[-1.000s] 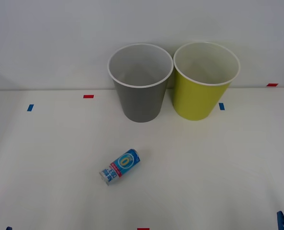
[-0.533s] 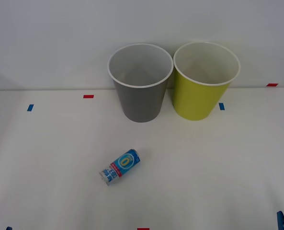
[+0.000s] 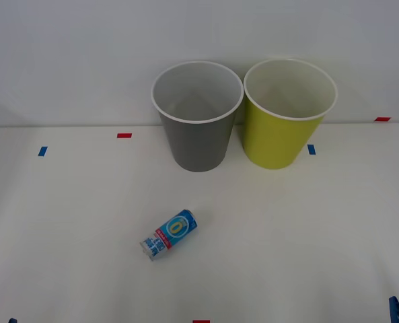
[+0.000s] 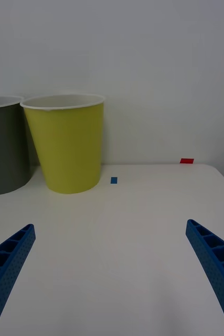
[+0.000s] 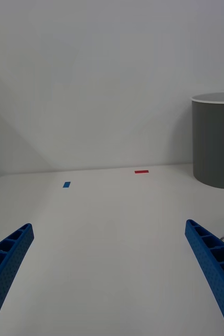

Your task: Put cans in the gray bin and PET bottles in the light green bin.

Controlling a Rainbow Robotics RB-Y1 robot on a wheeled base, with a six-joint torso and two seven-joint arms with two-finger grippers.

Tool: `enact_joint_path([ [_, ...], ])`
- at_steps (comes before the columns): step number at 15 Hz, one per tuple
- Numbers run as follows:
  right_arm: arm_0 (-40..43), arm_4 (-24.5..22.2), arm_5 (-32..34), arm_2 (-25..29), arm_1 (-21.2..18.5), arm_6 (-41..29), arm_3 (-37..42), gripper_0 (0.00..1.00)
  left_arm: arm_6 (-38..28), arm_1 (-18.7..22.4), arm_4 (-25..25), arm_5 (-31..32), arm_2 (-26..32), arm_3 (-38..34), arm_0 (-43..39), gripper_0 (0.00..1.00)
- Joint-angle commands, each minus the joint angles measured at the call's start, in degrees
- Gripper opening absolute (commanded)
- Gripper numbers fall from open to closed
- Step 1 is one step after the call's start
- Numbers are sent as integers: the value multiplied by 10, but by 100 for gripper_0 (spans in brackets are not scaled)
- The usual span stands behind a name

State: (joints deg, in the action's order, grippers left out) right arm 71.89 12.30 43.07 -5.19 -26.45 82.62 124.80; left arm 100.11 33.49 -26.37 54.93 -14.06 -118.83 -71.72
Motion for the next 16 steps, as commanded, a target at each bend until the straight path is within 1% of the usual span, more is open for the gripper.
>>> enact_joint_path([
  [1, 0, 0, 0, 0, 0, 0, 0, 100, 0, -11, 3, -11, -12, 20, 20, 100],
  [3, 0, 0, 0, 0, 0, 0, 0, 100, 0, -8, -3, -11, -12, 26, 30, 100],
  [4, 0, 0, 0, 0, 0, 0, 0, 100, 0, 0, -3, -12, -12, 27, 34, 100],
  [8, 0, 0, 0, 0, 0, 0, 0, 100, 1, 68, -12, -47, -11, 30, 69, 100],
  [9, 0, 0, 0, 0, 0, 0, 0, 100, 4, 91, -12, -60, -12, 33, 85, 100],
  [12, 0, 0, 0, 0, 0, 0, 0, 100, 4, 139, -18, -98, -12, 33, 123, 100],
  [13, 0, 0, 0, 0, 0, 0, 0, 100, 6, 154, -15, -119, -12, 33, 134, 100],
  [14, 0, 0, 0, 0, 0, 0, 0, 100, 5, 168, -13, -131, -15, 33, 145, 100],
  [16, 0, 0, 0, 0, 0, 0, 0, 100, 6, 199, -18, -139, -41, 33, 178, 100],
])
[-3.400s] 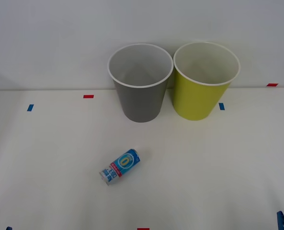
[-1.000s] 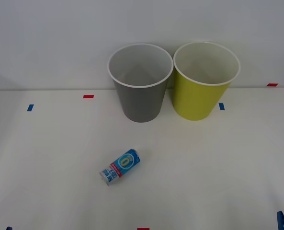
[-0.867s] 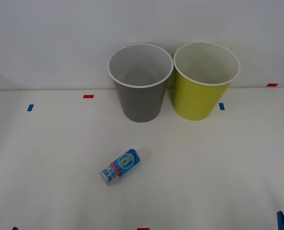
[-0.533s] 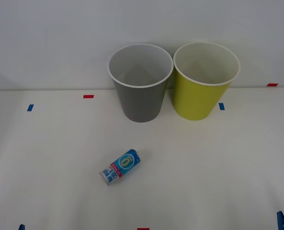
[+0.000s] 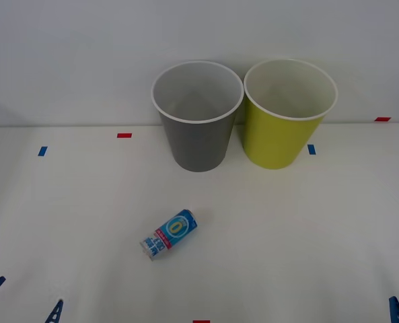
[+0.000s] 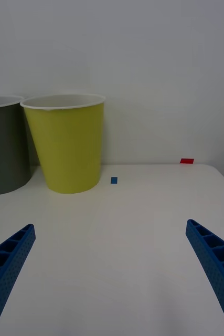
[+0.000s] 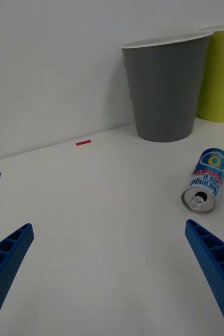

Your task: Put cans in the gray bin and PET bottles in the light green bin.

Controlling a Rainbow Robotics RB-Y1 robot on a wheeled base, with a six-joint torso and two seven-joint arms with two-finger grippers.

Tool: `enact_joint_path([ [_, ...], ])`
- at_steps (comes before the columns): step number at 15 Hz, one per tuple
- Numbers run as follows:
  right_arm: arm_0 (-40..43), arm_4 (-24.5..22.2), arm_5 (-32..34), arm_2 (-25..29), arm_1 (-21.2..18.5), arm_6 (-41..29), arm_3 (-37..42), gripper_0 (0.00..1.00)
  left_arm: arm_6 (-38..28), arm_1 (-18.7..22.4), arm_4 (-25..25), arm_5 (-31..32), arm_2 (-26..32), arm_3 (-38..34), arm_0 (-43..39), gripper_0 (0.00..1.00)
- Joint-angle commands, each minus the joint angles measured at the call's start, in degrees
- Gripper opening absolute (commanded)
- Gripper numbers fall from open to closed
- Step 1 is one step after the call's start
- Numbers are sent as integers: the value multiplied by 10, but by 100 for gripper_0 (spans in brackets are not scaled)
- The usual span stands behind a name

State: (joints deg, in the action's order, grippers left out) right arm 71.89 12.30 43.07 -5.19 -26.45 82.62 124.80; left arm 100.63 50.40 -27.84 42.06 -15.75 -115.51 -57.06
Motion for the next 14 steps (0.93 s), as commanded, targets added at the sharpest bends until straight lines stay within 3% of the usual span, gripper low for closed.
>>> enact_joint_path([
  [1, 0, 0, 0, 0, 0, 0, 0, 100, 2, 37, -3, -23, -33, -1, 44, 100],
  [8, 0, 0, 0, 0, 0, 0, 0, 100, -3, 76, -11, -127, -63, -45, 123, 100],
  [14, 0, 0, 0, 0, 0, 0, 0, 100, -5, 43, -17, -132, -47, -70, 157, 100],
])
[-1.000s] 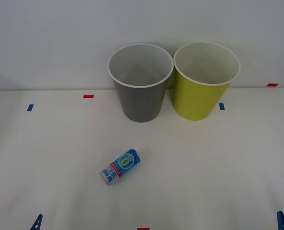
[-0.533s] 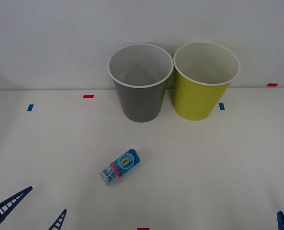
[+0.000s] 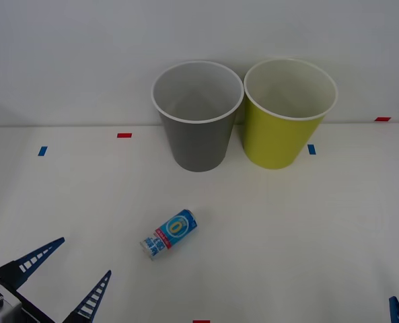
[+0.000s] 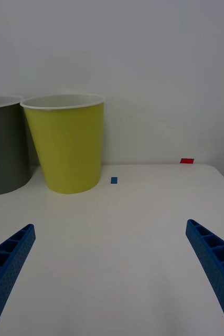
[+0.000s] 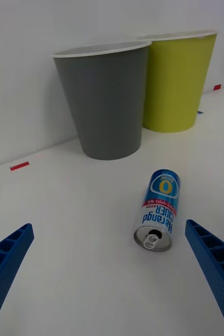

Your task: Put cans in the gray bin and PET bottles in the light green bin.

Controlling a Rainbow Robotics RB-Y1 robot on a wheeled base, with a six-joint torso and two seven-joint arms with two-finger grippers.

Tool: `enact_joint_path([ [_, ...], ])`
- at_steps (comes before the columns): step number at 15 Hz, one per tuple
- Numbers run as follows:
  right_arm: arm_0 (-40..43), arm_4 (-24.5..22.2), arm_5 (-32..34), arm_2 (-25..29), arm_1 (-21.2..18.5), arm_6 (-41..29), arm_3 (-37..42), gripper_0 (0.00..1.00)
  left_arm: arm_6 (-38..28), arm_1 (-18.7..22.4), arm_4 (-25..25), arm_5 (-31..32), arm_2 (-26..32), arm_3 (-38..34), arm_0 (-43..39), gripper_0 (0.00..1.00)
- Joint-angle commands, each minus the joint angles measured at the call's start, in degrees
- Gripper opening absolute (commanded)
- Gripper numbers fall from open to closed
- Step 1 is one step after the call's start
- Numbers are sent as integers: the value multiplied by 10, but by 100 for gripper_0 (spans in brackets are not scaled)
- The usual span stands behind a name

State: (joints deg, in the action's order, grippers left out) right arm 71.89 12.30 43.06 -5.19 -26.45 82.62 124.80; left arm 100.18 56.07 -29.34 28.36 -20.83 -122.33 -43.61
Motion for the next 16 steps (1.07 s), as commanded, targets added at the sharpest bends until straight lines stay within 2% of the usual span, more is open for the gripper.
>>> enact_joint_path([
  [1, 0, 0, 0, 0, 0, 0, 0, 100, -1, -19, -3, 4, 3, -1, 33, 100],
  [6, 0, 0, 0, 0, 0, 0, 0, 100, -1, -19, 2, -45, 1, -3, 70, 100],
  [13, 0, 0, 0, 0, 0, 0, 0, 100, 5, -19, 6, -222, -18, -83, 127, 100],
  [16, 0, 0, 0, 0, 0, 0, 0, 100, 6, -26, 8, -301, -18, -93, 166, 100],
])
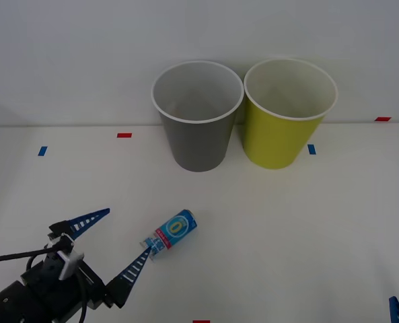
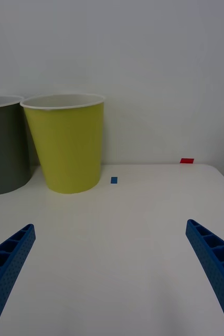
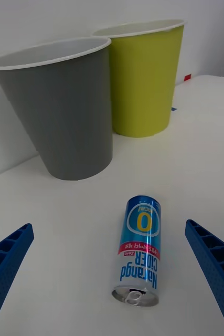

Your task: Put cans in the gray bin and PET bottles in the light green bin.

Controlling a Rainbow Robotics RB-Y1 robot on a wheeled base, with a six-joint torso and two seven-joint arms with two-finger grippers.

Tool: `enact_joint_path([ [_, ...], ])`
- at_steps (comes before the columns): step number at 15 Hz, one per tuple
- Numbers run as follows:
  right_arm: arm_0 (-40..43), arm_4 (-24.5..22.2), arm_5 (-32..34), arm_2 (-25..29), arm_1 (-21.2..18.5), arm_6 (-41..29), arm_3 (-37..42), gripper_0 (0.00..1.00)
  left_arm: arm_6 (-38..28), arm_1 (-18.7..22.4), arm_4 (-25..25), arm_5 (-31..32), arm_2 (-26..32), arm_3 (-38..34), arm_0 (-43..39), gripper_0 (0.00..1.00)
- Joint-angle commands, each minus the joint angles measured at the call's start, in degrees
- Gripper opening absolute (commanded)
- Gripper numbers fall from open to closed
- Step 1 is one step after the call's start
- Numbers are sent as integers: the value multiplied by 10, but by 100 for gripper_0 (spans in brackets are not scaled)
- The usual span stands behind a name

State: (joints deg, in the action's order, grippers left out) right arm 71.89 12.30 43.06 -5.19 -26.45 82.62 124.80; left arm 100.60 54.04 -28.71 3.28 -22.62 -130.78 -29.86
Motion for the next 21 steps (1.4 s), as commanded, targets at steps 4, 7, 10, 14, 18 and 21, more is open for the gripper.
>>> enact_joint_path([
  [4, 0, 0, 0, 0, 0, 0, 0, 100, 8, -36, 8, -183, -1, -16, 91, 100],
  [7, 0, 0, 0, 0, 0, 0, 0, 100, 18, -60, 13, -302, -1, -48, 127, 100],
  [10, 0, 0, 0, 0, 0, 0, 0, 100, 26, -82, 18, -390, -6, -69, 158, 100],
  [14, 0, 0, 0, 0, 0, 0, 0, 100, 39, -107, 46, -484, -39, -74, 212, 100],
  [18, 0, 0, 0, 0, 0, 0, 0, 100, 37, -146, 81, -596, -62, -74, 256, 100],
  [21, 0, 0, 0, 0, 0, 0, 0, 100, 37, -169, 86, -678, -63, -74, 277, 100],
])
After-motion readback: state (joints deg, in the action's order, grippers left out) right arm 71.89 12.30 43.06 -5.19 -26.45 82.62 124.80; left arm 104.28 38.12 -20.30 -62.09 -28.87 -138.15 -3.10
